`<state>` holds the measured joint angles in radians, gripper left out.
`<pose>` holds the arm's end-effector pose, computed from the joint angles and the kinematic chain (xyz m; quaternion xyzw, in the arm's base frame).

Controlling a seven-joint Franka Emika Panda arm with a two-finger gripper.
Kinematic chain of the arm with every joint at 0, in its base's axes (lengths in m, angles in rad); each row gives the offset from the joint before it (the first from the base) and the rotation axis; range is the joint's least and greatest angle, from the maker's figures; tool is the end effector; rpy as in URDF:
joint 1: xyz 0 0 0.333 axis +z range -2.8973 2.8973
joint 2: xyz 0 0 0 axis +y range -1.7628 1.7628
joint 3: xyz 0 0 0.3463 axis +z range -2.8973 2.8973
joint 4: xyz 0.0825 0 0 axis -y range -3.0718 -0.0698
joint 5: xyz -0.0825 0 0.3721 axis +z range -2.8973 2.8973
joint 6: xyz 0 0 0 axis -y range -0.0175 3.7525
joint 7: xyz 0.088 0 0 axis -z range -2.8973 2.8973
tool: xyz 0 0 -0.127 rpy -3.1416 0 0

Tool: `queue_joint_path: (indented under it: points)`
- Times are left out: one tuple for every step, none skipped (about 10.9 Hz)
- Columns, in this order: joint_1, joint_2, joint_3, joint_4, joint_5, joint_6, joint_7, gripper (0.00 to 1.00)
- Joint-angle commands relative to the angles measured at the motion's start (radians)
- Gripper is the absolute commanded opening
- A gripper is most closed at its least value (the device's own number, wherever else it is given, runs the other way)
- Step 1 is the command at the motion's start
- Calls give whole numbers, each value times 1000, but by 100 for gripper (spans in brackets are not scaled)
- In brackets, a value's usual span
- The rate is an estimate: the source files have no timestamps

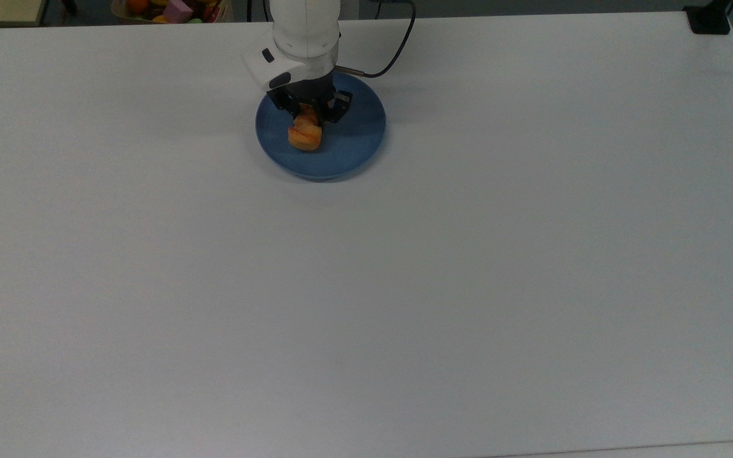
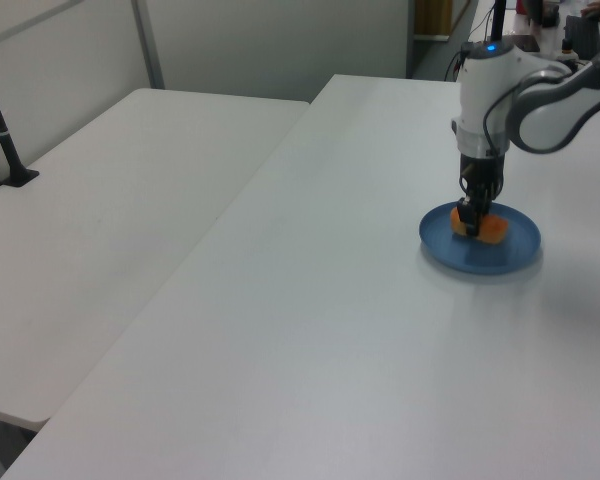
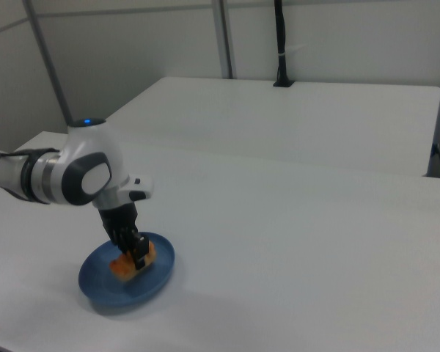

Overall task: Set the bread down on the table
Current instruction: 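Close the gripper on the bread roll, then lift the bread roll up off the plate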

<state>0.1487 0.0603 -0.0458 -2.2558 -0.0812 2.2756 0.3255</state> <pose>0.5131 0.0498 0.3516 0.9957 -0.0842 -0.0130 0.0353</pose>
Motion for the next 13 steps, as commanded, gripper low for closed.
queue_joint_path:
  points:
    - [6,-68,-2,138,8,-238,-58,41]
    - [3,-82,-2,209,8,-330,-86,41]
    - [-3,-88,-2,293,8,-431,-112,41]
    - [-5,-88,-5,373,12,-515,-135,41]
    - [-8,-88,-8,443,17,-574,-146,41]
    - [-8,-83,-9,491,17,-606,-157,41]
    - [-8,-80,-11,521,17,-617,-176,41]
    - [-8,-74,-11,544,18,-617,-201,41]
    - [-8,-56,-11,571,18,-614,-236,41]
    - [-8,-15,-11,626,20,-614,-290,41]
    - [-6,33,-11,683,20,-613,-321,41]
    - [-6,74,-9,726,21,-607,-325,42]
    - [-3,104,-8,749,20,-601,-327,42]
